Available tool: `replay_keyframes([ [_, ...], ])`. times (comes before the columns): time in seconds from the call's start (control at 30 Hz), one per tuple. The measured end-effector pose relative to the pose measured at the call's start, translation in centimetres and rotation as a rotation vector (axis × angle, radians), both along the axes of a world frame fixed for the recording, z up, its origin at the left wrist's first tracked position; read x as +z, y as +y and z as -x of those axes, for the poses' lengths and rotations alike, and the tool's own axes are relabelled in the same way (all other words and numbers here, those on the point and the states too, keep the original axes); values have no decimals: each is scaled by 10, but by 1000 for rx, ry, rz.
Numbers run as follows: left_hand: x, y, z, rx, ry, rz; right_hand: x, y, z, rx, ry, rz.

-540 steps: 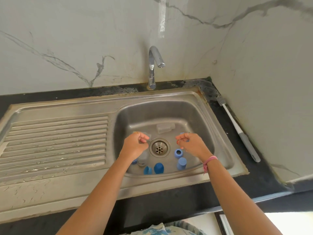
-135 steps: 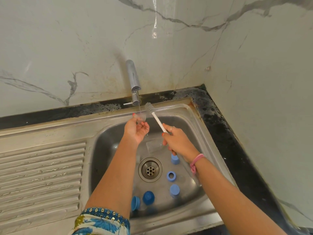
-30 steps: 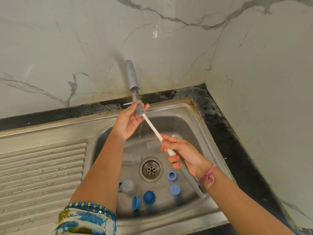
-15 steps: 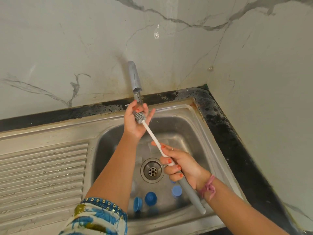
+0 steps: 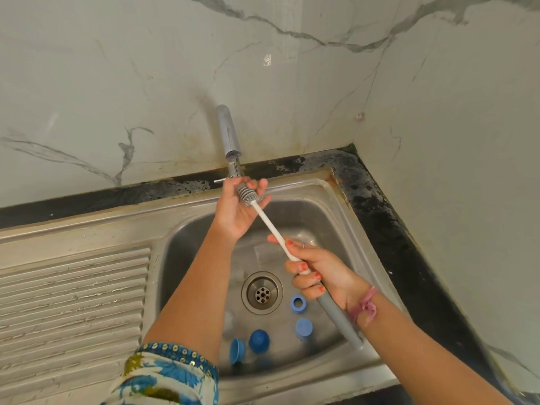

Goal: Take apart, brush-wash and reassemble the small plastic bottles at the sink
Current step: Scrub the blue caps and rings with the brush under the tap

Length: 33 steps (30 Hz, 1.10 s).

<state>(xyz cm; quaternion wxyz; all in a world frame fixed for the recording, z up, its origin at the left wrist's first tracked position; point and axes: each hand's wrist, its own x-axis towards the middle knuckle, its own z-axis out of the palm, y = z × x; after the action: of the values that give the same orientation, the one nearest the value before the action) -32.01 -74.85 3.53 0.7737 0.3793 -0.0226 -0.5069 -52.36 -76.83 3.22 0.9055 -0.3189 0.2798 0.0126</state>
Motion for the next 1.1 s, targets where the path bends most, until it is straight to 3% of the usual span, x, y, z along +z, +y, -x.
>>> replay_keyframes([
  [0.07,-4,7,2,35,95,133,-1,4,0,20,-26,-12],
  [0.1,-5,6,2,42,88,85,0,7,-2,19,37,122],
  [0.13,-5,5,2,41,56,-41,0,9,-4,43,137,395],
  [0.2,-7,-1,-2,59,-8,-309,-4,8,-3,207,378,1226],
  [0.23,-9,-4,-4,85,-3,-371,-7,7,-4,283,456,1505],
  [0.27,-13,-4,-7,93,7,-388,-10,8,-4,298,482,1568],
  [0.3,-14,-4,-8,88,20,-373,-10,10,-3,266,427,1433],
  [0.33,-14,-2,-9,79,40,-317,-13,12,-3,150,279,1092],
  [0.4,-15,3,-8,78,147,-89,-15,14,-2,55,41,166],
  [0.43,-13,5,-6,80,207,33,-19,16,0,76,-77,-173],
  [0.5,-10,6,-2,76,246,132,-25,16,3,158,-236,-438],
  [0.57,-8,3,0,65,211,32,-26,17,5,153,-185,-366],
  [0.6,-8,2,0,64,192,-48,-23,18,5,123,-72,-169],
  [0.67,-9,0,0,79,160,-210,-15,15,11,102,202,466],
  [0.73,-12,-2,0,80,43,-363,-13,6,19,212,410,1184],
  [0.77,-14,-4,-1,75,-59,-430,-13,1,25,308,445,1424],
  [0.8,-14,-4,-1,61,-160,-483,-11,-4,29,353,491,1527],
  [0.97,-12,-6,0,-114,-326,-466,-12,-22,38,159,463,1311],
  [1.1,-19,-3,-6,-71,-502,-469,-21,-24,32,119,475,1242],
])
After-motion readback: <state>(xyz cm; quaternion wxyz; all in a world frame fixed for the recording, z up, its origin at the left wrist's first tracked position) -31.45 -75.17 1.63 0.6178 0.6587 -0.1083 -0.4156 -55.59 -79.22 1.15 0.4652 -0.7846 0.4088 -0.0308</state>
